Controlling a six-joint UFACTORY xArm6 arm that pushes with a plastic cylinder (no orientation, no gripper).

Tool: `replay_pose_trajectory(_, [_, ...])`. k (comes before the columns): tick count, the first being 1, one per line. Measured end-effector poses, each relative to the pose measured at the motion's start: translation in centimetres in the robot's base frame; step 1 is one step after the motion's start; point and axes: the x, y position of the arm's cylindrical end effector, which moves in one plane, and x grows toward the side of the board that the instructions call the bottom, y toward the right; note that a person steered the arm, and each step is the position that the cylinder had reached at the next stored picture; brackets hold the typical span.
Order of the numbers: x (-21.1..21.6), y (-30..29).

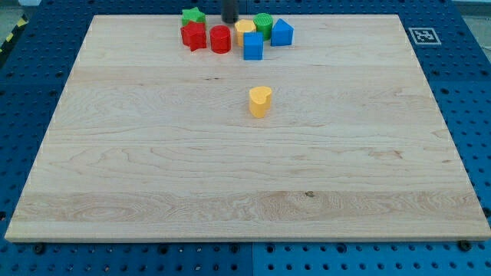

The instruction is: Move the blue triangle diagonal to the yellow heart

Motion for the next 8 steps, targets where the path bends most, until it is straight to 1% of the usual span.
replay_pose_trajectory(1, [0.8,3.2])
replay_pose_trajectory(2, [3.0,4.8])
replay_pose_trajectory(3, [4.1,6.3])
replay_pose_trajectory(5, [4.2,10.5])
replay_pose_trajectory(7, [5.7,12.2])
replay_pose_trajectory(8, [8.4,12.4])
